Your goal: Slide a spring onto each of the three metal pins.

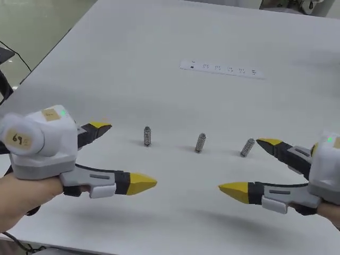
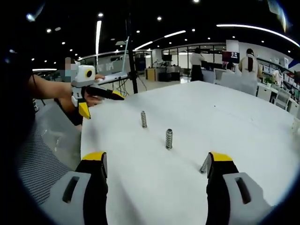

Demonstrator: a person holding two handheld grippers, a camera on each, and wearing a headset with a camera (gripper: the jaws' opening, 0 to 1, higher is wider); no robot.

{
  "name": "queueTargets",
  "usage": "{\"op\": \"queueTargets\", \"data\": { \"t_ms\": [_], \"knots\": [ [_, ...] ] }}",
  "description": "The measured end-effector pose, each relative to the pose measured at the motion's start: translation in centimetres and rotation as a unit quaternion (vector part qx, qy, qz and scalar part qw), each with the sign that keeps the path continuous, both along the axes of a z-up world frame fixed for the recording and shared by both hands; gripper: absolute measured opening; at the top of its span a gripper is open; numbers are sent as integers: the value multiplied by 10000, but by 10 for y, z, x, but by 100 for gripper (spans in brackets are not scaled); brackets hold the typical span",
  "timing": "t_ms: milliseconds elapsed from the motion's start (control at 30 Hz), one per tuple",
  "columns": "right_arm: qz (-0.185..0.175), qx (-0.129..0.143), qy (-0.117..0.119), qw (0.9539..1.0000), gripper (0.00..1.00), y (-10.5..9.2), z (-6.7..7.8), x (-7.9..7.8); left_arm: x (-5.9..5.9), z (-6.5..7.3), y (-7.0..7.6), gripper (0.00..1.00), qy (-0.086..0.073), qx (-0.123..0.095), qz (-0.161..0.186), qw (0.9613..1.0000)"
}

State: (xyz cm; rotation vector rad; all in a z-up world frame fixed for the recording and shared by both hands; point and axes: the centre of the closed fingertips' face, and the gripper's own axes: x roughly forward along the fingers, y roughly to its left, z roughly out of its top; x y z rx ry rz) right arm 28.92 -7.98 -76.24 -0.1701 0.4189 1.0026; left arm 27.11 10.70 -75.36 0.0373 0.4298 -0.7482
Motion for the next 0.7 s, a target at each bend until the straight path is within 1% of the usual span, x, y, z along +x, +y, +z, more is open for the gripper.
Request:
{"op": "queueTargets", "data": {
  "t_ms": [133, 233, 333, 500, 600, 700],
  "knots": [
    [-203, 53, 65, 9998, 88, -13, -3, -4, -4, 2, -1, 98, -23, -43, 1, 10000],
    [-307, 63, 128, 9994, 88, -20, -8, -9, -5, 1, 0, 98, 0, -46, 15, 10000],
    [-394, 47, 198, 9990, 88, -26, -13, -13, -6, -2, 1, 98, 32, 9, 3, 10000],
    [-478, 81, 202, 9986, 87, -29, -11, -13, -5, -1, 2, 98, 33, -38, 51, 10000],
    [-501, 32, 209, 9985, 87, -31, -12, -12, -6, -3, 1, 98, 57, -21, 35, 10000],
    [-522, 89, 203, 9984, 86, -30, -11, -12, -7, -3, 0, 98, 63, -30, 39, 10000]
  ]
}}
